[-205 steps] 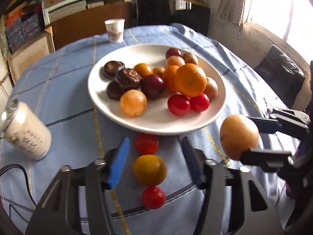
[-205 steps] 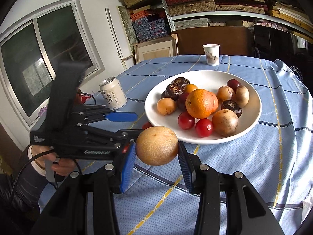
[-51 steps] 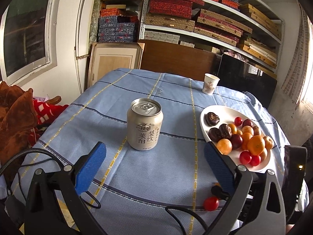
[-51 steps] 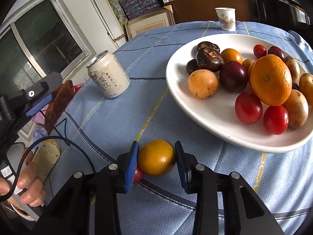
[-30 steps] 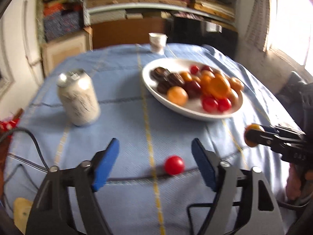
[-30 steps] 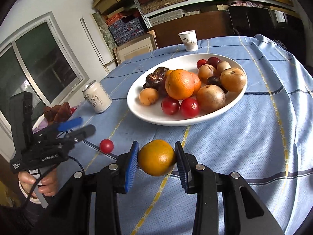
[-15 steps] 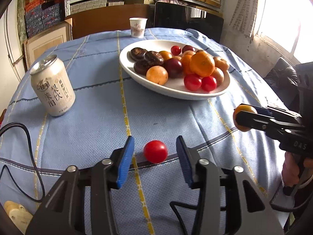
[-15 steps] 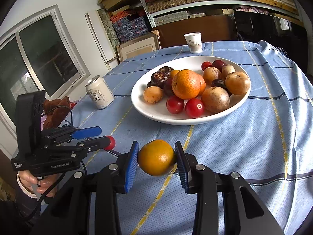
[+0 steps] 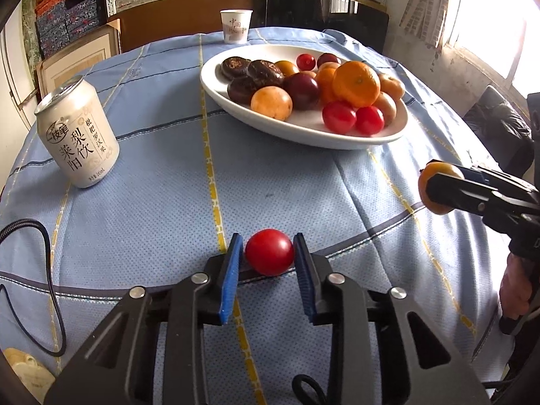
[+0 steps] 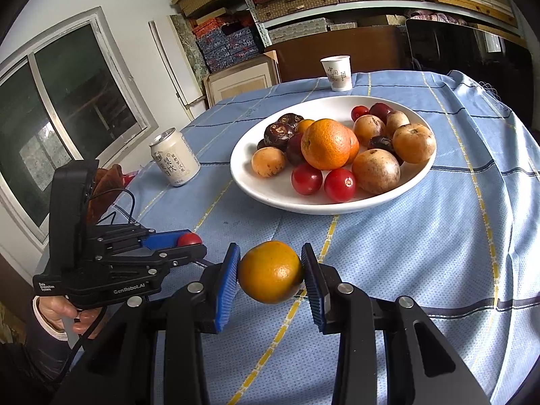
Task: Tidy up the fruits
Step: 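Grasp the last red tomato with the left gripper while the right gripper holds its fruit, then carry the tomato and fruit over the white plate and open both grippers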
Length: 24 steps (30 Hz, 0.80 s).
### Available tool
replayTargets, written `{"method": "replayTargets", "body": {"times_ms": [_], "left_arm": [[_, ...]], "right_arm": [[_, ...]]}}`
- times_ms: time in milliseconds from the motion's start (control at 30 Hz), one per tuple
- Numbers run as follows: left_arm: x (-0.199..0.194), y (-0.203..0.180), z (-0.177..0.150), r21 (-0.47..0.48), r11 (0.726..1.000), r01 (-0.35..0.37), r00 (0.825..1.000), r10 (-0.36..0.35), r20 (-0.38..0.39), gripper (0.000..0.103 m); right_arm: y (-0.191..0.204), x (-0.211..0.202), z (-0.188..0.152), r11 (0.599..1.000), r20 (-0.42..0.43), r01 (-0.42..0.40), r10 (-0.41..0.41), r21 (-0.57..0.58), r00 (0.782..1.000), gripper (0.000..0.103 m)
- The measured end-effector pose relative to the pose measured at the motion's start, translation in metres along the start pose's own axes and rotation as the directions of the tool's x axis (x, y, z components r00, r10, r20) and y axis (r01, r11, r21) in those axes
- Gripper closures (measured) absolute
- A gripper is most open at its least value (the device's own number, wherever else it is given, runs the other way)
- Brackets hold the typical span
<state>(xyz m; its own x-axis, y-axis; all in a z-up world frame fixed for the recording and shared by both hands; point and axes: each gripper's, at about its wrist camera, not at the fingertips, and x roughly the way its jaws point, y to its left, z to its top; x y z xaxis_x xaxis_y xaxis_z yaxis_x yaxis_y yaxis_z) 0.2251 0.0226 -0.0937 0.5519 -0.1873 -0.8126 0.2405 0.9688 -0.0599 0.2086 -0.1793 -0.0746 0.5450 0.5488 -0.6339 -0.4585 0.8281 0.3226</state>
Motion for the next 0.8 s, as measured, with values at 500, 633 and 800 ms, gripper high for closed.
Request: {"method": "replayTargets", "body": {"times_ms": [500, 633, 800], "left_arm": [[-0.006, 0.000, -0.002, 0.001, 1.000, 0.010, 1.000, -0.010, 0.029, 0.078], [-0.024, 0.003, 0.001, -0.015, 1.000, 0.015, 0.997, -0.014, 0.081, 0.078], [-0.059, 0.001, 0.032, 0.008, 0.999, 0.051, 0.986, -0.052, 0.156, 0.078]], "right_arm": [[-0.002, -0.002, 0.000, 1.000, 0.006, 0.015, -0.015, 0.001, 1.000, 0.065], [-0.006, -0.008, 0.001, 1.000, 0.025, -0.012, 0.012, 0.015, 1.000, 0.065], [-0.019, -0.019, 0.029, 0.999, 0.065, -0.039, 0.037, 0.036, 0.997, 0.065]]}}
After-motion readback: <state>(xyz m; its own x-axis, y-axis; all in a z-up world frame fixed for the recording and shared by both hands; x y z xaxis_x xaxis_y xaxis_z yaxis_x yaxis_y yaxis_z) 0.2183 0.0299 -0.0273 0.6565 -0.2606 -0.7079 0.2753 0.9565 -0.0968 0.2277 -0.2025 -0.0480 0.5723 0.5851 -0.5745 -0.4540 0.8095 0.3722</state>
